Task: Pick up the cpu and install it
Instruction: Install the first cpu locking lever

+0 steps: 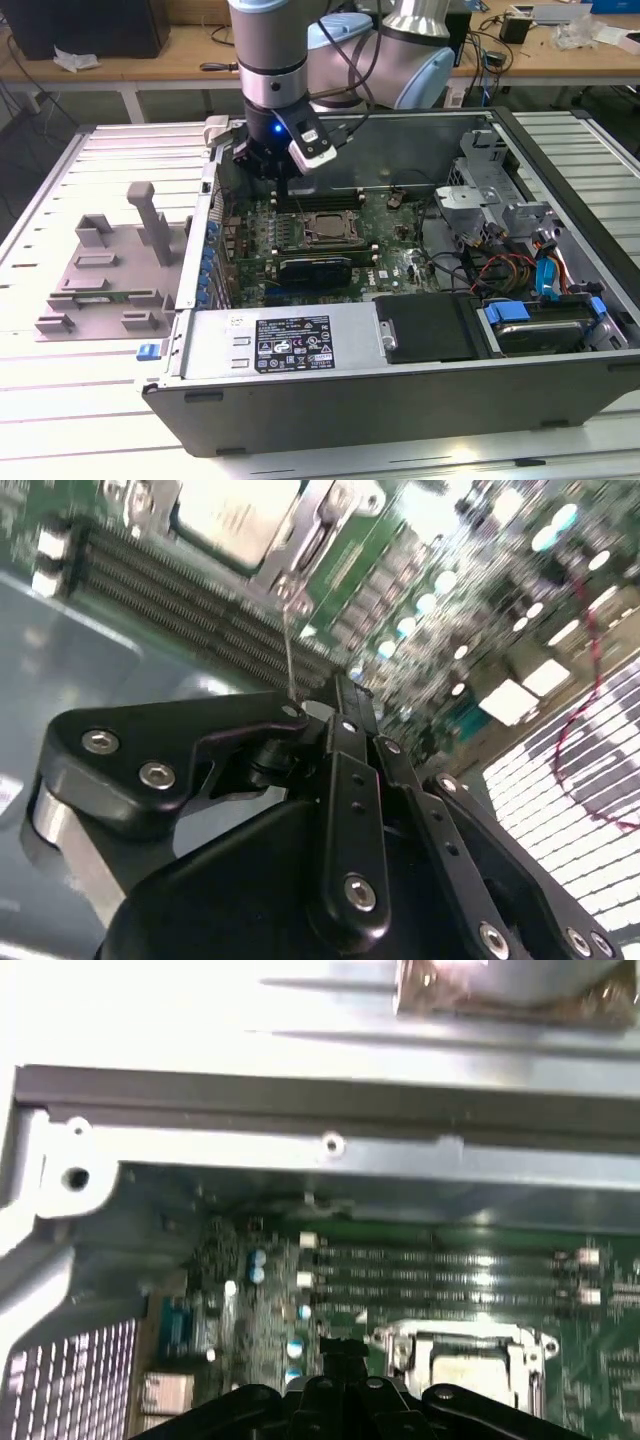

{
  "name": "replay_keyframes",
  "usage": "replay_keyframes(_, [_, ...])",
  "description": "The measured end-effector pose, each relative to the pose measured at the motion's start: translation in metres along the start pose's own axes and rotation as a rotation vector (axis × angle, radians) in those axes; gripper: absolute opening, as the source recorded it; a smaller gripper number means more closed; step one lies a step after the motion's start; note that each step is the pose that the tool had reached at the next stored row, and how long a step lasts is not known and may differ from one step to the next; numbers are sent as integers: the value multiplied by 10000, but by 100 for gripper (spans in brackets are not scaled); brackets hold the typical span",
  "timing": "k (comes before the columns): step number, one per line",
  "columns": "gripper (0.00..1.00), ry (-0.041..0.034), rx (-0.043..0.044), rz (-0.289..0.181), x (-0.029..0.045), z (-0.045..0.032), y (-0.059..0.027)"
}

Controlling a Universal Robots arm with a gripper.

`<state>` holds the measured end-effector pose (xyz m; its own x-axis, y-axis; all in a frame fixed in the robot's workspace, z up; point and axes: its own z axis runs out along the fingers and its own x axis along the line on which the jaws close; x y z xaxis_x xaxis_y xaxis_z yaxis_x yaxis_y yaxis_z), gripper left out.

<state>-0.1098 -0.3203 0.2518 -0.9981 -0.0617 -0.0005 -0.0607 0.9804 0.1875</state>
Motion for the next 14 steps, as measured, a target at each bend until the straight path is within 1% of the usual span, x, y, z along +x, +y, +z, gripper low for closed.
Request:
replay_keyframes(1, [11,-16,-222,-2,5,0,0])
replay_keyframes(2, [11,-30,-402,-5,8,0,-1])
replay_keyframes(3, [11,-46,-621,-9,10,0,-1])
replay_keyframes(4, [11,-48,-652,-9,10,-1,-1])
replay_keyframes(6, [11,-48,-655,-9,7,0,-1])
replay_keyframes(8, [11,-48,-654,-9,-23,-1,-3])
replay_keyframes(11, [11,-49,-653,-7,-108,-2,-8])
replay_keyframes(12, [11,-48,-653,-9,-162,-3,-12])
replay_keyframes(14, [11,-49,-653,-7,-243,-3,-16])
